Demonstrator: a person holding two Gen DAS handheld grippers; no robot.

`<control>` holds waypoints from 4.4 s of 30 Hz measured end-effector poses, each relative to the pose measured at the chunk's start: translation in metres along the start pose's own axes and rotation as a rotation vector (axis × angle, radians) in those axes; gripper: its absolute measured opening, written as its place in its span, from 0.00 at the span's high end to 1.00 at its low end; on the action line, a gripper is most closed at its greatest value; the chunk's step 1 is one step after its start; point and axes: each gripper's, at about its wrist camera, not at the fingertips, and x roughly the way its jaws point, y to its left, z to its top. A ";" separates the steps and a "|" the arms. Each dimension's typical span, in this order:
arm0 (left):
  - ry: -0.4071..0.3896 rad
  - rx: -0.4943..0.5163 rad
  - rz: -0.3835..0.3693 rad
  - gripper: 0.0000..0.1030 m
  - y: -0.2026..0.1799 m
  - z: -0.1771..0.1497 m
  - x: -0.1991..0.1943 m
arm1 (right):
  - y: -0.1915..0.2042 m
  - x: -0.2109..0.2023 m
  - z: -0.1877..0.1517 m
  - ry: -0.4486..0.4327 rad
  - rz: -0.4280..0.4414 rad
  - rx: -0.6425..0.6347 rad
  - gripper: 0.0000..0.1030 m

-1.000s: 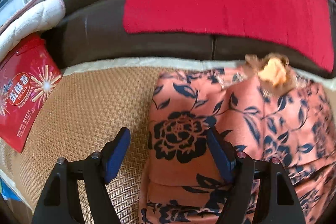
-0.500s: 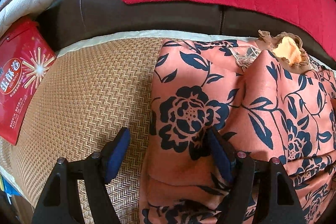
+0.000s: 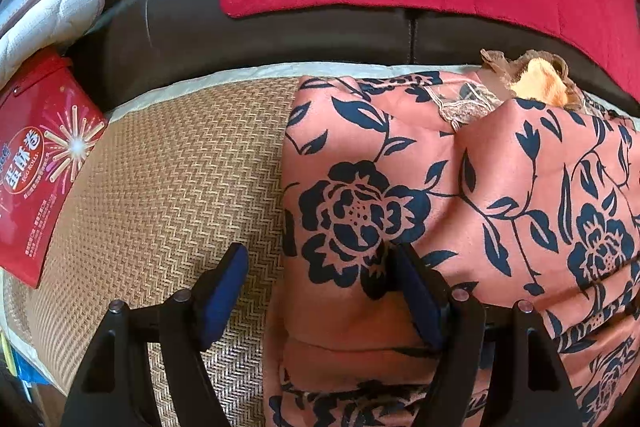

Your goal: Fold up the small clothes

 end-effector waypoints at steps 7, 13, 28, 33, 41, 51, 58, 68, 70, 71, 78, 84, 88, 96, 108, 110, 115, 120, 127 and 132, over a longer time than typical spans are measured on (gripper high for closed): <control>-0.037 0.034 0.014 0.24 -0.006 0.002 -0.015 | -0.043 0.022 0.007 0.147 0.081 0.187 0.84; -0.159 -0.008 -0.048 0.24 -0.020 0.020 -0.043 | -0.055 -0.047 0.028 -0.088 0.179 0.237 0.72; -0.064 0.020 0.081 0.17 -0.059 0.032 0.012 | 0.033 0.020 -0.015 0.265 0.147 -0.095 0.72; -0.127 0.029 0.060 0.17 -0.054 0.025 -0.025 | 0.043 -0.007 -0.020 0.244 0.241 -0.127 0.71; -0.072 0.120 0.085 0.16 -0.078 0.002 -0.014 | 0.072 -0.017 -0.056 0.343 0.222 -0.278 0.71; -0.089 0.203 0.032 0.16 -0.107 -0.032 -0.048 | 0.075 -0.032 -0.071 0.372 0.263 -0.302 0.72; -0.118 0.136 -0.009 0.17 -0.101 -0.021 -0.064 | 0.060 -0.033 -0.049 0.278 0.270 -0.205 0.71; -0.041 0.051 0.044 0.16 -0.081 0.008 -0.035 | 0.043 0.002 -0.037 0.284 0.190 -0.165 0.71; -0.060 0.061 0.035 0.16 -0.083 0.006 -0.048 | 0.045 -0.004 -0.035 0.284 0.215 -0.169 0.71; -0.072 0.059 0.030 0.16 -0.083 0.003 -0.055 | 0.046 -0.008 -0.035 0.284 0.235 -0.169 0.71; -0.035 0.132 0.027 0.16 -0.105 -0.027 -0.066 | 0.066 -0.021 -0.063 0.371 0.282 -0.264 0.43; -0.061 0.097 -0.004 0.16 -0.082 -0.051 -0.103 | 0.058 -0.058 -0.064 0.308 0.287 -0.270 0.43; -0.099 0.059 0.038 0.16 -0.047 -0.064 -0.126 | 0.020 -0.083 -0.053 0.264 0.259 -0.221 0.43; -0.149 -0.029 0.054 0.16 0.034 -0.142 -0.150 | -0.082 -0.145 -0.068 0.223 0.184 -0.113 0.42; -0.035 -0.131 -0.124 0.16 0.056 -0.277 -0.166 | -0.127 -0.198 -0.163 0.400 0.084 -0.101 0.37; 0.005 -0.153 -0.136 0.16 0.054 -0.284 -0.157 | -0.125 -0.192 -0.177 0.443 0.051 -0.091 0.37; 0.050 -0.253 -0.179 0.16 0.066 -0.294 -0.145 | -0.133 -0.174 -0.196 0.503 -0.021 -0.032 0.37; 0.053 -0.247 -0.202 0.16 0.066 -0.300 -0.138 | -0.130 -0.162 -0.206 0.521 -0.045 -0.017 0.37; 0.135 -0.283 -0.281 0.55 0.067 -0.308 -0.116 | -0.140 -0.153 -0.215 0.548 -0.005 0.042 0.37; 0.123 -0.266 -0.287 0.64 0.066 -0.314 -0.120 | -0.157 -0.160 -0.218 0.550 0.080 0.073 0.63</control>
